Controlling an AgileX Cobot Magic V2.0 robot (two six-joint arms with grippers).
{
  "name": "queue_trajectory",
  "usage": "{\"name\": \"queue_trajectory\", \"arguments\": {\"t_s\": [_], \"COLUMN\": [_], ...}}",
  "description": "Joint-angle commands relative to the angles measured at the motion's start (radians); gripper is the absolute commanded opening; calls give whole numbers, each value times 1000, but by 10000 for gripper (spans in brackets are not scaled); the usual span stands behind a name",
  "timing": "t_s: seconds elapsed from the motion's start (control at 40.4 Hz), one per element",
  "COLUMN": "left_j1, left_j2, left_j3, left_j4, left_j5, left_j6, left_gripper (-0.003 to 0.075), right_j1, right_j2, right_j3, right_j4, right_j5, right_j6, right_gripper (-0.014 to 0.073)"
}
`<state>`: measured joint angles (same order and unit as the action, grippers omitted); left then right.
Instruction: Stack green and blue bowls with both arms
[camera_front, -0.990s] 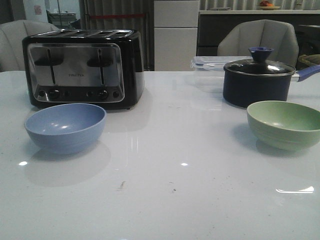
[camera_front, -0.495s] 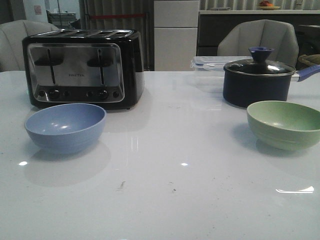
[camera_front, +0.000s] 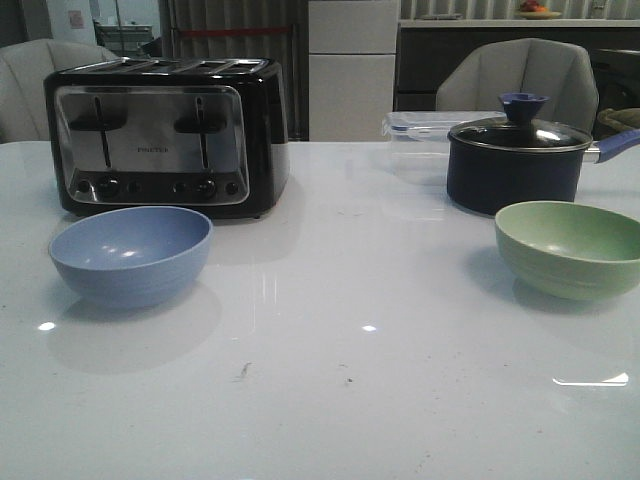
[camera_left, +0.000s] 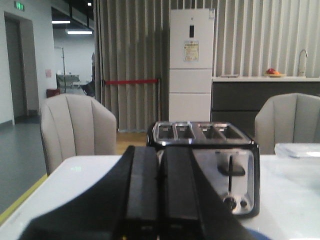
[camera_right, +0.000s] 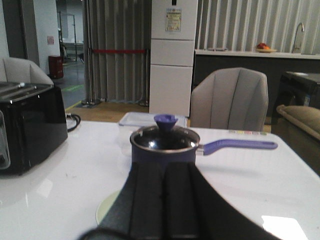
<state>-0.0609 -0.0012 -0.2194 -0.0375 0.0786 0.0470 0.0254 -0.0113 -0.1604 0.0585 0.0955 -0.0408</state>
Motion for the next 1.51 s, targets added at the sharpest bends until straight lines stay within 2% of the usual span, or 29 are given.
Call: {"name": "queue_trajectory", "arguments": {"t_s": [0.0,0.272,0.346,0.47,0.619,0.94,0.99,1.089,1.163,1.237,1.311,1.485], "left_j1": [2,2,2,2,2,2,2,2,2,2,2,2], "left_j2": [57,296,364,450,545,694,708,725,730,730,730,730], "left_j3": [-141,-447,-492,-505,-505,-505,-505,-505,-505,-505,-505,-505], "left_j4": [-1,-1,-1,-1,-1,-1,-1,-1,-1,-1,-1,-1], "left_j5": [-2,272,384,472,545,565,565,558,554,553,551,551], "left_j6": [-1,-1,-1,-1,-1,-1,-1,-1,-1,-1,-1,-1], "left_gripper": [93,93,93,93,93,94,107,190,294,410,463,454], "right_j1": [1,1,1,1,1,1,1,1,1,1,0,-47], "right_j2": [37,261,322,420,521,714,742,793,836,879,926,1070], "right_j3": [-135,-398,-439,-465,-459,-459,-459,-459,-459,-461,-465,-520], "right_j4": [-9,-9,-9,-9,-9,-9,-9,-9,-9,-9,-8,15], "right_j5": [-14,208,273,357,406,434,434,429,414,397,369,357], "right_j6": [2,2,2,2,2,2,2,2,2,2,3,3], "right_gripper": [57,57,57,57,57,64,104,285,429,524,542,539]}}
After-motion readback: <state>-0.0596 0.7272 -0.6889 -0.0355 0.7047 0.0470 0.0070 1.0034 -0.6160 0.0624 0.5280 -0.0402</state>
